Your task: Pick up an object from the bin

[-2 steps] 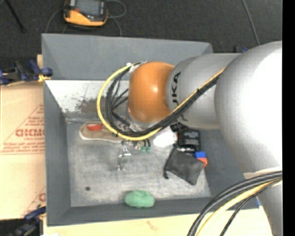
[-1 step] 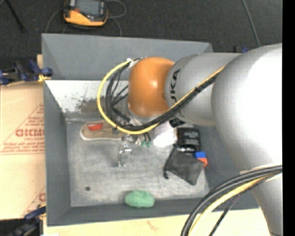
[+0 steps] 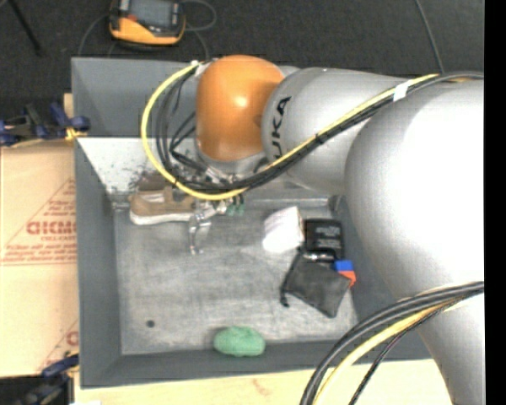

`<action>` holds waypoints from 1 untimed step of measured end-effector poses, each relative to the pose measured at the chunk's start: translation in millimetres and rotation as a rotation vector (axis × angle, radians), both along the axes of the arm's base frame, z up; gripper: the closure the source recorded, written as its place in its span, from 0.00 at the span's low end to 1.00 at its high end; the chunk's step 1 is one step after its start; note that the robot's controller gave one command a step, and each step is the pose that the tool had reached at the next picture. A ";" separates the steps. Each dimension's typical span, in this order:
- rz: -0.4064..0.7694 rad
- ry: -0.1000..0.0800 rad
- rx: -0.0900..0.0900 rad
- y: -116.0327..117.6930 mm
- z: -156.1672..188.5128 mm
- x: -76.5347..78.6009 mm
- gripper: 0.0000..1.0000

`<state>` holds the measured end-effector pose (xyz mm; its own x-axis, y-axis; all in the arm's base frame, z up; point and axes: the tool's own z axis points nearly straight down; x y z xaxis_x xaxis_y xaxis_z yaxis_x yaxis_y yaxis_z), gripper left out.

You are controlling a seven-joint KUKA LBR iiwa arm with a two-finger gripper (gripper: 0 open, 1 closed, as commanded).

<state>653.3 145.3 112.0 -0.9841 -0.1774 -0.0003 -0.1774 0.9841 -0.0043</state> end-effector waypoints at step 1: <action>-0.125 -0.012 0.005 15.8 -31.0 0.9 0.00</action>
Offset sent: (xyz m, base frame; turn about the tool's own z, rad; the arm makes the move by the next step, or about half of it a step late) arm -0.0023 -0.0406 -0.0420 0.2080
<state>654.2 161.1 81.0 -0.9985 -0.0536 -0.0128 -0.0536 0.9986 -0.0002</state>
